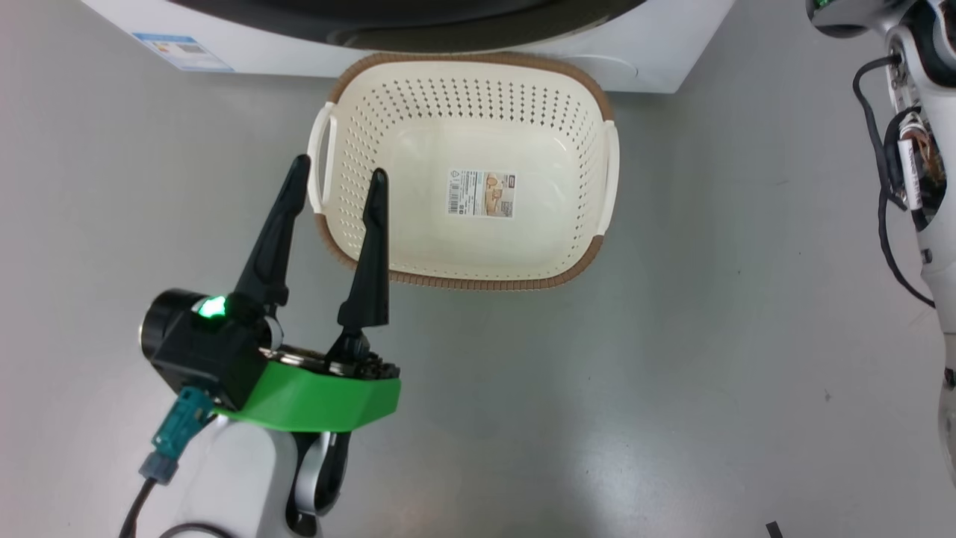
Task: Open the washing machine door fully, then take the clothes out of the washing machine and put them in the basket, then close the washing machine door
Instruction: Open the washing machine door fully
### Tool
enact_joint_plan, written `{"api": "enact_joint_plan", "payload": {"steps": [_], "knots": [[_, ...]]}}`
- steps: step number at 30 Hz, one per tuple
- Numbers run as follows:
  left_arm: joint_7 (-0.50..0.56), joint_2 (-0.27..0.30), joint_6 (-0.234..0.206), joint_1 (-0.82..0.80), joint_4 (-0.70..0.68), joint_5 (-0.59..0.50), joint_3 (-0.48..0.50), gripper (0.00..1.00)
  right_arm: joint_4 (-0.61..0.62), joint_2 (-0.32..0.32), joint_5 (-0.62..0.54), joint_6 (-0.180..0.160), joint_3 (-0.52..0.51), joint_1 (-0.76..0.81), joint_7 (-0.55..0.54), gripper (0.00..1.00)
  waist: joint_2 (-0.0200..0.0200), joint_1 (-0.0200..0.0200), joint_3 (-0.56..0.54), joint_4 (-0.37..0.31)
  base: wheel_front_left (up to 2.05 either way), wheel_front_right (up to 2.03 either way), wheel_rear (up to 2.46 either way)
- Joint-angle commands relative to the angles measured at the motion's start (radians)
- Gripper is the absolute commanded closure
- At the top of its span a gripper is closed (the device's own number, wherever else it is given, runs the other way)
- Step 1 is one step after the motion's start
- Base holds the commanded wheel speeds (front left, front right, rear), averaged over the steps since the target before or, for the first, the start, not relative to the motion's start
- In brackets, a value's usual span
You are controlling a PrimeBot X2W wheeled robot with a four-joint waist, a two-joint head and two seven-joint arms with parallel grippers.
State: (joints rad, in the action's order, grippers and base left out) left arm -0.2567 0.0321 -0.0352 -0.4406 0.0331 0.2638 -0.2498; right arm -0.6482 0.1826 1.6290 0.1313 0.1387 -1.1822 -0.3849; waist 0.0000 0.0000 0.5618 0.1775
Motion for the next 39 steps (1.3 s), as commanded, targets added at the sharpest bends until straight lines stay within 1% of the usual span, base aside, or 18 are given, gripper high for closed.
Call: {"api": "enact_joint_plan", "payload": {"steps": [1,10,16,28,39], "knots": [[-0.005,0.018,-0.007,-0.017,-0.034,-0.004,0.023,0.0,0.015,-0.018,0.008,-0.001,0.003,-0.029,-0.016,1.0,0.0,0.0,0.011,0.0,0.0,0.0,0.0],[-0.005,0.018,-0.002,-0.026,-0.028,0.001,0.018,0.0,-0.019,-0.032,0.038,-0.001,0.005,-0.082,-0.098,1.0,0.0,0.0,0.027,0.004,0.0,0.0,0.0],[-0.005,0.018,-0.004,-0.027,-0.024,0.008,0.02,0.0,-0.016,-0.029,0.019,-0.001,0.031,-0.088,-0.143,1.0,0.0,0.0,0.029,0.003,0.0,0.0,0.0],[-0.005,0.018,0.005,-0.026,0.001,0.004,0.052,0.0,0.004,-0.04,0.003,-0.001,0.076,-0.048,-0.226,1.0,0.0,0.0,0.001,-0.021,0.0,0.0,0.0],[-0.005,0.018,0.013,-0.004,0.036,-0.009,0.088,0.0,0.057,-0.058,0.005,-0.001,0.085,0.024,-0.26,1.0,0.0,0.0,-0.055,-0.052,0.0,0.0,0.0]]}}
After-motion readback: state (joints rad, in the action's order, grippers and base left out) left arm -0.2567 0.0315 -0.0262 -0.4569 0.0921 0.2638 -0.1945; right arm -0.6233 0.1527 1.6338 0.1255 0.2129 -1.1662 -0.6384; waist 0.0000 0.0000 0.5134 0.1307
